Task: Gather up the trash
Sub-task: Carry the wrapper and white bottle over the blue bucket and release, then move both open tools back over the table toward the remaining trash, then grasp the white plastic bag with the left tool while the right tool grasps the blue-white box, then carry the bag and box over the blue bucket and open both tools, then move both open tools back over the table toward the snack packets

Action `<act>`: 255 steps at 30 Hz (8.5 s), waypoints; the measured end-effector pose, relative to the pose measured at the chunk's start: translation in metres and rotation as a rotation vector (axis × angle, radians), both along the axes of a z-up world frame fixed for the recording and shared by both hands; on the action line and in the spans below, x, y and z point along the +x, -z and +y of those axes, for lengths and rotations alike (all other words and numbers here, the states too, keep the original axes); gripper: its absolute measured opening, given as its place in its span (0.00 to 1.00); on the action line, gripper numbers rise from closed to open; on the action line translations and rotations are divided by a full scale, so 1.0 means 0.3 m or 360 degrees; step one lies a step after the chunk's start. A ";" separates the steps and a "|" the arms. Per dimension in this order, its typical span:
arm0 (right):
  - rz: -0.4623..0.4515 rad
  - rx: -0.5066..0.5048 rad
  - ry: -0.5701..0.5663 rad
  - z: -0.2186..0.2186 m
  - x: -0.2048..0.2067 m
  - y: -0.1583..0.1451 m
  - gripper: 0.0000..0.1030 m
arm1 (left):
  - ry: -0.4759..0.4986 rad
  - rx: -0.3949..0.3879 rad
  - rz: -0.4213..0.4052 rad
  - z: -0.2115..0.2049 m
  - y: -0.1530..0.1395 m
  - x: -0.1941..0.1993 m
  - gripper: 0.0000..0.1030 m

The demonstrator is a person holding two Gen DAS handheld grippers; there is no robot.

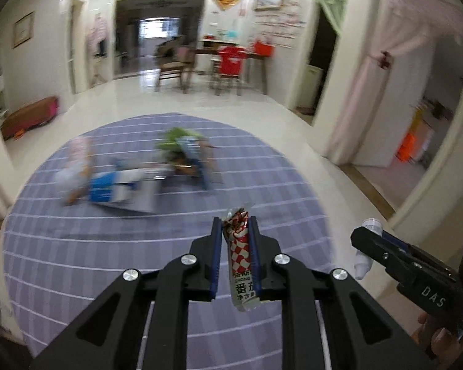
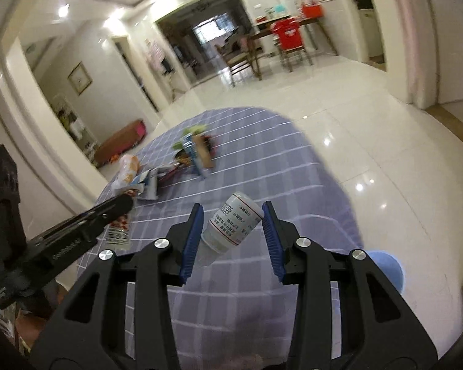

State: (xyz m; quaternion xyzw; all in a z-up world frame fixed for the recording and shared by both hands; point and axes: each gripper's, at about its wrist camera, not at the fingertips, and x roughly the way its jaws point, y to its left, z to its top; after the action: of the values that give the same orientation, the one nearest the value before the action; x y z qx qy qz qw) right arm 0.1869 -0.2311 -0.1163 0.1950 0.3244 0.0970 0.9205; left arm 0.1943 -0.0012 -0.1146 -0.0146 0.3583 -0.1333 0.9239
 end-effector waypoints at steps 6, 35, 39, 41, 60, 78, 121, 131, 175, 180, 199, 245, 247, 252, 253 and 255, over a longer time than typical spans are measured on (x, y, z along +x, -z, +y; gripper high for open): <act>0.0034 -0.0010 0.0201 -0.227 -0.096 0.035 0.38 | 0.0223 0.0011 0.0010 -0.260 0.034 -0.021 0.15; 0.0164 -0.0013 0.0665 -0.598 -0.220 0.249 0.66 | 0.0587 0.0204 0.0156 -0.756 0.279 0.046 0.16; 0.0136 -0.0017 0.0689 -0.610 -0.251 0.241 0.66 | 0.0608 0.0230 0.0163 -0.787 0.292 0.043 0.16; 0.0114 -0.0015 0.0709 -0.626 -0.274 0.237 0.66 | 0.0619 0.0227 0.0175 -0.803 0.297 0.042 0.16; 0.0048 0.0045 0.0811 -0.683 -0.346 0.227 0.69 | 0.0644 0.0221 0.0184 -0.861 0.292 0.027 0.72; -0.0060 -0.0032 0.0542 -0.384 -0.261 0.079 0.71 | 0.0387 0.0198 -0.0025 -0.467 0.079 -0.025 0.72; 0.0005 0.0069 -0.0517 0.853 0.627 0.152 0.08 | -0.0416 0.0080 0.0236 0.801 0.236 0.540 0.54; -0.0125 0.0005 -0.0485 0.854 0.534 0.091 0.03 | -0.0420 0.0043 0.0090 0.778 0.166 0.450 0.10; -0.0043 0.0035 0.0605 -0.578 -0.321 0.313 0.03 | 0.0746 0.0223 0.0197 -0.764 0.304 -0.080 0.10; 0.0117 0.0101 0.0579 -0.600 -0.212 0.462 0.07 | 0.0732 0.0292 0.0265 -0.805 0.384 -0.034 0.10; 0.0222 0.0186 0.0710 -0.695 -0.267 0.546 0.62 | 0.0770 0.0328 0.0456 -0.919 0.542 0.016 0.11; -0.0071 0.0035 0.0240 -0.167 -0.108 0.113 0.62 | 0.0319 0.0224 0.0143 -0.316 0.087 0.013 0.55; -0.0065 0.0001 0.0169 -0.088 -0.057 0.092 0.64 | 0.0217 0.0221 0.0125 -0.204 0.075 0.042 0.59; -0.0022 -0.0102 -0.0029 0.149 0.108 0.069 0.65 | -0.0012 0.0282 0.0109 0.029 0.072 0.132 0.61; -0.0016 -0.0109 -0.0059 0.187 0.133 0.069 0.65 | -0.0053 0.0282 0.0117 0.088 0.077 0.159 0.61; 0.0009 -0.0142 -0.0107 0.266 0.194 0.071 0.65 | -0.0113 0.0286 0.0125 0.162 0.088 0.198 0.61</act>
State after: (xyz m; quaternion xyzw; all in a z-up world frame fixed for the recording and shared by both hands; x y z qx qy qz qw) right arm 0.2451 -0.1514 -0.1376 0.1429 0.3373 0.1128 0.9236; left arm 0.2537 0.0473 -0.1410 0.0505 0.4038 -0.0672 0.9110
